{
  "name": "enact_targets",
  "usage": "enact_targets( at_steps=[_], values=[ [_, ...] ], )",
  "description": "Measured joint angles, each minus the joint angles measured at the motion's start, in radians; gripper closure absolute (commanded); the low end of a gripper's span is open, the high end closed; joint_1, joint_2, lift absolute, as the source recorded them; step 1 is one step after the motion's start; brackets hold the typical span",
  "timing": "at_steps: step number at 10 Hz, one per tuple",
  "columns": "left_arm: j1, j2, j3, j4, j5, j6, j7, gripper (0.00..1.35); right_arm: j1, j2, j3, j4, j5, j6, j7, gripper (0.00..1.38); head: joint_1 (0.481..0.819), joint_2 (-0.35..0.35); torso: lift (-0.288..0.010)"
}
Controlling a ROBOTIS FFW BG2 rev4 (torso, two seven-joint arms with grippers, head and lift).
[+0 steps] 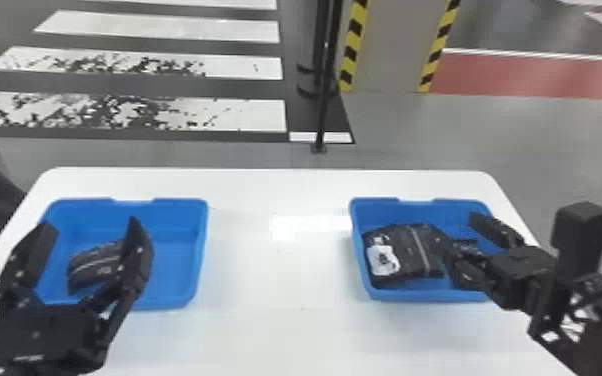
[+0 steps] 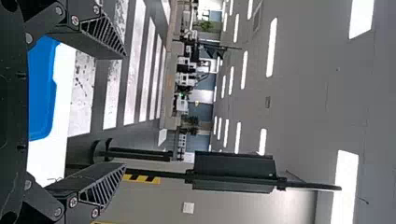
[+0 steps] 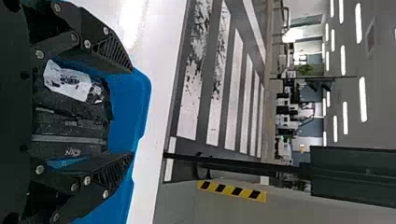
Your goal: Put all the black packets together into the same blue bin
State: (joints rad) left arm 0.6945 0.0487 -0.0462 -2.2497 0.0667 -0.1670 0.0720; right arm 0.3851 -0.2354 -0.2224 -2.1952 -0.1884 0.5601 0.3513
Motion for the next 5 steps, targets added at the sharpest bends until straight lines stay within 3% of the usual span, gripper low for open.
enact_targets(
  at_steps=[3,5],
  values=[
    [-0.040,0.007,-0.008,0.023,-0.020,0.035,-0.006,0.23,0.244,0.058,-0.040,-0.088,-0.054,-0.310,0.000,0.19,0.695,-0.086,-0.110],
    [-0.096,0.000,0.036,0.029,-0.090,0.161,-0.079,0.23,0.360,0.066,-0.046,-0.142,-0.118,-0.368,0.000,0.19,0.695,-0.074,-0.110]
  ],
)
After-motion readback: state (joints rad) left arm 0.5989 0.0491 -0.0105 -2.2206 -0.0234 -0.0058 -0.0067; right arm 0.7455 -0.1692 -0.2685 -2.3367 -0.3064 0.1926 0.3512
